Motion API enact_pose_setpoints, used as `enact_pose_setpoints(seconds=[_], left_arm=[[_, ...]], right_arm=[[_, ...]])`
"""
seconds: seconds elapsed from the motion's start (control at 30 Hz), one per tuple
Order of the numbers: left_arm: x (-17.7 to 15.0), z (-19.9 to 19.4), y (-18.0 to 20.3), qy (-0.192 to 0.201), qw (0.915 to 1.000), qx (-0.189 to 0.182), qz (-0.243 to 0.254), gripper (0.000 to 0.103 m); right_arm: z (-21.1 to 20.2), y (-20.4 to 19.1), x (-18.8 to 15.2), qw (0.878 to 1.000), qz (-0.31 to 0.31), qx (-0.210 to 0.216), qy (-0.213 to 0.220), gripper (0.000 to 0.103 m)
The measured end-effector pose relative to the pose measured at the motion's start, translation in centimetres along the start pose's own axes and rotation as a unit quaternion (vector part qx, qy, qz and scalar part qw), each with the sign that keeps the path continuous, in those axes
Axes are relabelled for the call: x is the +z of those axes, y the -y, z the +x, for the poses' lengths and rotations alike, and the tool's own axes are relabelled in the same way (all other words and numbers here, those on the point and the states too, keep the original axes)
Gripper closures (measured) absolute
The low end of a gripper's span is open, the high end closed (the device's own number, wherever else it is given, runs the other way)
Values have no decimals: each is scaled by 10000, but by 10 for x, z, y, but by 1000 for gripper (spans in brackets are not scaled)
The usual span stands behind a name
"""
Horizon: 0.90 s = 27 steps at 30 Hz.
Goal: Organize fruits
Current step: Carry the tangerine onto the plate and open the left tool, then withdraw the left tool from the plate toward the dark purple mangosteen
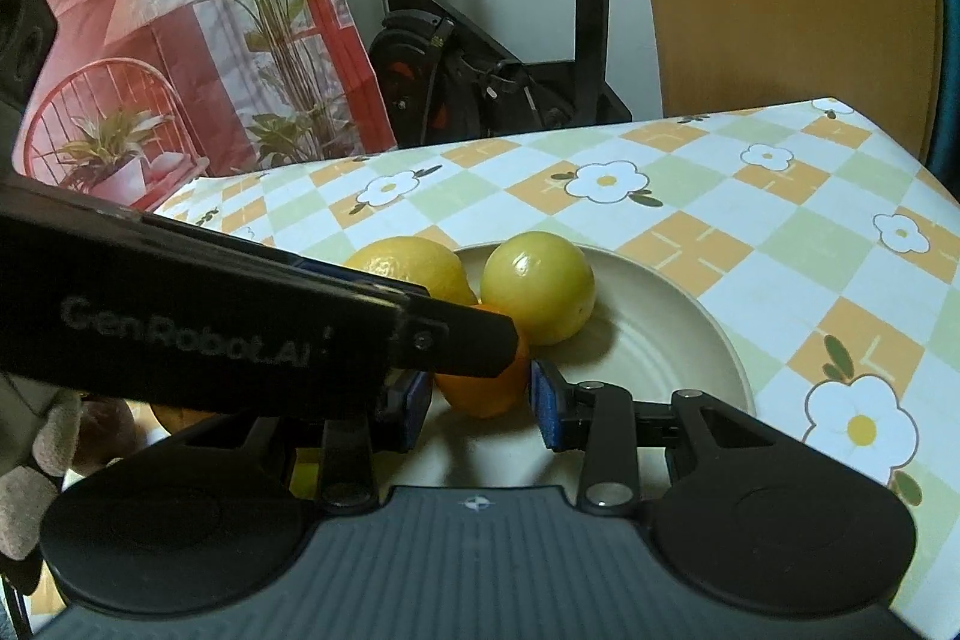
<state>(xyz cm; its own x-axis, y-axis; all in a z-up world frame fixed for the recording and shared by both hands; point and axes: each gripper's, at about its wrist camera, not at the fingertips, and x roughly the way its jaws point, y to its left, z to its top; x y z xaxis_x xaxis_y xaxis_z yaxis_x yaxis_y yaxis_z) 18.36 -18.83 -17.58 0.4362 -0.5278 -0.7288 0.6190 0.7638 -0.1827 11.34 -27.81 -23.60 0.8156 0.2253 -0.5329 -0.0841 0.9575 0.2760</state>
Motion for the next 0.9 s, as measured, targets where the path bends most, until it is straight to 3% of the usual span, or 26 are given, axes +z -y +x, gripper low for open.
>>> enact_pose_setpoints(seconds=[0.47, 0.9], left_arm=[[-2, -8, 0, 61, 9999, 115, 34, 64], [-13, -43, -4, 305, 9989, 338, 52, 64]], right_arm=[[-2, -3, 6, 9999, 41, -91, -92, 62], [-27, -15, 3, 9996, 130, -254, -67, 62]])
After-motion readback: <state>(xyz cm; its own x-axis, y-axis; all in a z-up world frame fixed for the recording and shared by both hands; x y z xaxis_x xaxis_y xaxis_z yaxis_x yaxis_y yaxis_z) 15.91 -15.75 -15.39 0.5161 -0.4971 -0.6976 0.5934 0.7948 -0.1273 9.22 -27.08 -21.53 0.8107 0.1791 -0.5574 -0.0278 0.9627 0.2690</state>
